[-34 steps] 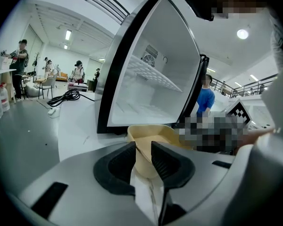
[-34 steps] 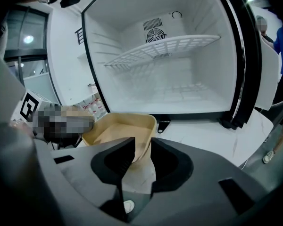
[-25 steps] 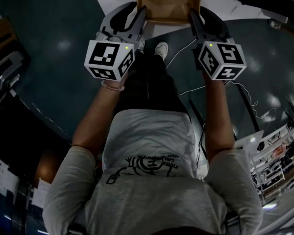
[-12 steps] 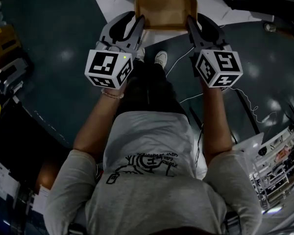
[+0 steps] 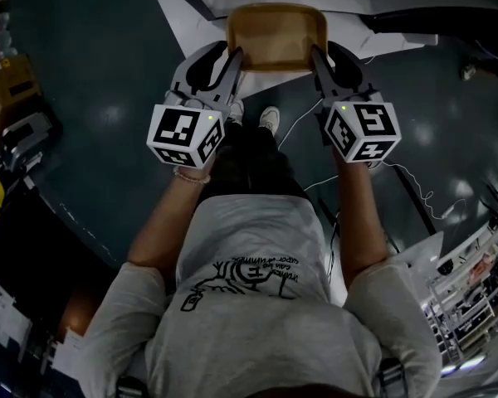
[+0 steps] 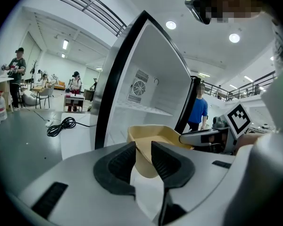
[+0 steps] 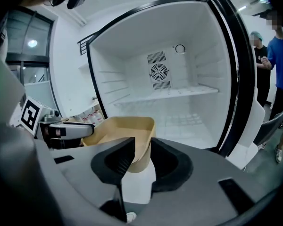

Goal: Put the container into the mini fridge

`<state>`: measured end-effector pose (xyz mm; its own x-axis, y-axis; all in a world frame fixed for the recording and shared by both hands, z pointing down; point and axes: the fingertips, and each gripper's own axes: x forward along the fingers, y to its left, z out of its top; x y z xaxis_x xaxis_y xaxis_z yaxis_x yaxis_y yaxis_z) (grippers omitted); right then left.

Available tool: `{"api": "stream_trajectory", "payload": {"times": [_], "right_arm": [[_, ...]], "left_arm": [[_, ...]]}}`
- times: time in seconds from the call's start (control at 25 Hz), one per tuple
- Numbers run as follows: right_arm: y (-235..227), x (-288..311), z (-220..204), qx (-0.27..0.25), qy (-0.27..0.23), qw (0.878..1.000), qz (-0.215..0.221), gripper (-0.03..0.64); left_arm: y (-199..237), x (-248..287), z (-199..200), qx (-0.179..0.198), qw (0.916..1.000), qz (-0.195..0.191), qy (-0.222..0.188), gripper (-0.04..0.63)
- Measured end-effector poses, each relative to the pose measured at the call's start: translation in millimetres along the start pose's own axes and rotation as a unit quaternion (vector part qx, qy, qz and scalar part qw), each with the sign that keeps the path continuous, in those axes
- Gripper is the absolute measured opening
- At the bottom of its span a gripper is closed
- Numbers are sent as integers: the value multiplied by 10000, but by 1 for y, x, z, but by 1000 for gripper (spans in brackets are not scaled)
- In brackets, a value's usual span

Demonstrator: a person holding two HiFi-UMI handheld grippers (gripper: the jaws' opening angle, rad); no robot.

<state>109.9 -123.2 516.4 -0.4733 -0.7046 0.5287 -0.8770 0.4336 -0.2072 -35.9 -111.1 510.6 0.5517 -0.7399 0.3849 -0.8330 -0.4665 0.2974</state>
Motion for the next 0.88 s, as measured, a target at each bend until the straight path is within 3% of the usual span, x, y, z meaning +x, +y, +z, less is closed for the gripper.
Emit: {"api": "stream_trajectory", "payload": {"times": [0.88], "right_arm": [[-5, -29, 60, -19, -216, 9996, -196, 106]], "left_arm": [[-22, -5, 67, -30, 9996, -85, -268, 112]]}}
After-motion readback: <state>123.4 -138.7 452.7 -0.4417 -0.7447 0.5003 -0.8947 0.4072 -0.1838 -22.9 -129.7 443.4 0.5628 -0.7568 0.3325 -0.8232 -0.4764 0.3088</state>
